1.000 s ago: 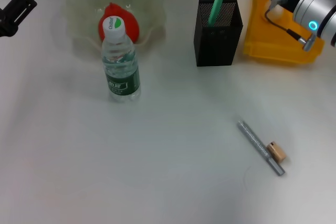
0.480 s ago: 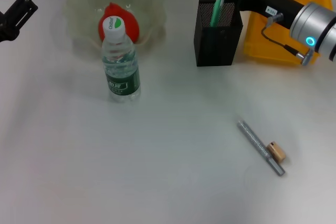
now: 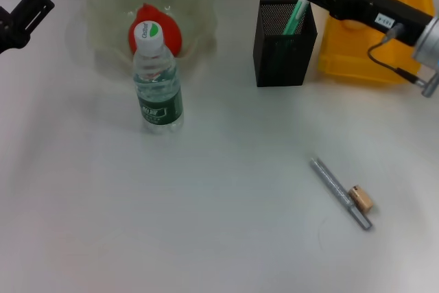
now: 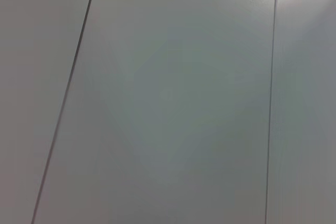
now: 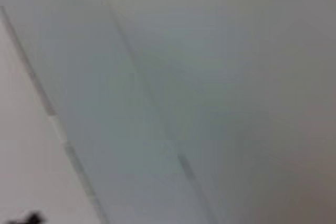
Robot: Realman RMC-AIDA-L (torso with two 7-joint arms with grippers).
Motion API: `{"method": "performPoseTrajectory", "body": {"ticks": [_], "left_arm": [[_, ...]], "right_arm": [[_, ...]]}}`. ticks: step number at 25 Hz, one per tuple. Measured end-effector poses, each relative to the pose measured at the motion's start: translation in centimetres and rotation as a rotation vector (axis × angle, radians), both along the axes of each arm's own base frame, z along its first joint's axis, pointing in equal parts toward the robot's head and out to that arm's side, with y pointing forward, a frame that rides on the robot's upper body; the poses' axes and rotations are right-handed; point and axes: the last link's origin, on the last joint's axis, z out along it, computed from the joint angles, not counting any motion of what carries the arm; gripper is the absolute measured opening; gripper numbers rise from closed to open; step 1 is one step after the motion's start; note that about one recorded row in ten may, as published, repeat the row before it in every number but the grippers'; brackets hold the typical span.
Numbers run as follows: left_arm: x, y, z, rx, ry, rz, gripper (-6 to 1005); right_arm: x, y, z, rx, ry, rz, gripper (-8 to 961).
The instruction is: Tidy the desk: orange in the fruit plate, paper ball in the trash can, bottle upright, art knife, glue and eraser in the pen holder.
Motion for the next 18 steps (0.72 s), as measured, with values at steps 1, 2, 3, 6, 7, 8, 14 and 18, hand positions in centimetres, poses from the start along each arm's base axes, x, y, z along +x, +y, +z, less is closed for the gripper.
{"method": "performPoseTrajectory", "body": {"ticks": [1,2,3,6,7,8,14,18], "left_arm": [[0.0,0.1,0.0,0.001,0.002,0.001,802],[0.0,0.1,-0.1,0.003,0.008,0.006,802],[-0.1,0.2,-0.1,0.003,0.01,0.009,802],[-0.2,0.3,-0.1,-0.003,0.014,0.02,802],[-0.2,0.4,-0.2,-0.008,0.013,0.02,802],[-0.2,0.3,-0.3,-0.015,0.015,0.019,802],[-1.0,-0.2,-0.9,-0.028,0.02,0.056,802],[-1.9,-0.4,-1.4,-0.04,0.027,0.098,802]], "right_arm": [[0.0,0.0,0.0,0.0,0.0,0.0,626],[-0.4,-0.4,0.4,-0.024,0.007,0.019,626],[-1.6,-0.9,1.4,-0.069,0.001,0.064,625],[-2.6,-1.3,2.1,-0.118,-0.032,0.091,625],[-3.0,-1.5,2.4,-0.163,-0.061,0.092,625],[-4.0,-1.7,2.5,-0.258,-0.133,0.076,625],[-6.4,-1.5,2.1,-0.443,-0.344,-0.003,626],[-7.8,-1.3,2.1,-0.517,-0.486,-0.106,625]]}}
